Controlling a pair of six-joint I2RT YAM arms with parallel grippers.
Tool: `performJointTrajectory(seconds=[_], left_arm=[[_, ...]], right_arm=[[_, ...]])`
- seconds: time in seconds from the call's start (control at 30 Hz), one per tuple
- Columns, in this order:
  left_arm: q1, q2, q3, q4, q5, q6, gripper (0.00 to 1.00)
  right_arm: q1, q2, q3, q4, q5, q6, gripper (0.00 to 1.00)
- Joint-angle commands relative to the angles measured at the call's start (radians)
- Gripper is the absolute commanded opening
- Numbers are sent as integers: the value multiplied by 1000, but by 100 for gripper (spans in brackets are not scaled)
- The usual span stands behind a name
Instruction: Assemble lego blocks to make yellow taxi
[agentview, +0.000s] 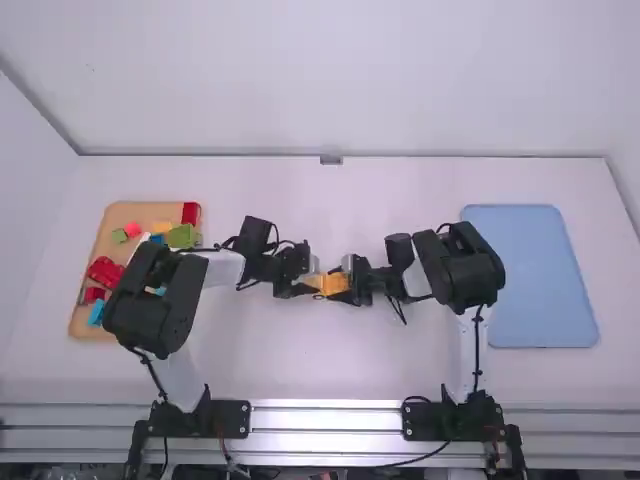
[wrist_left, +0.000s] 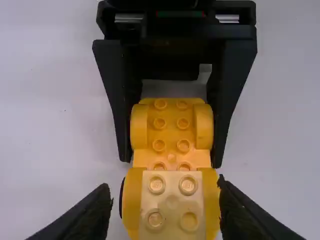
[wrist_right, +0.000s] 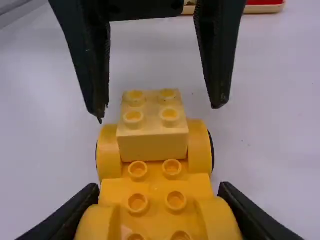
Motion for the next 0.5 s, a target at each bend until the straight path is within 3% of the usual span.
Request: performJointTrajectory(seconds=[0.0, 0.17, 0.3, 0.47], left_arm=[[-3, 6, -8, -7, -11, -13, 58], [-3, 6, -8, 1, -20, -16, 58], [-2, 6, -9, -9, -24, -16, 51], [-3, 6, -13, -7, -19, -16, 32]], right_arm=[[7, 34, -32, -32, 60, 33, 52], [8, 34, -32, -32, 60, 32, 51], [7, 34, -31, -32, 60, 33, 51], [7, 34, -31, -32, 60, 33, 51]])
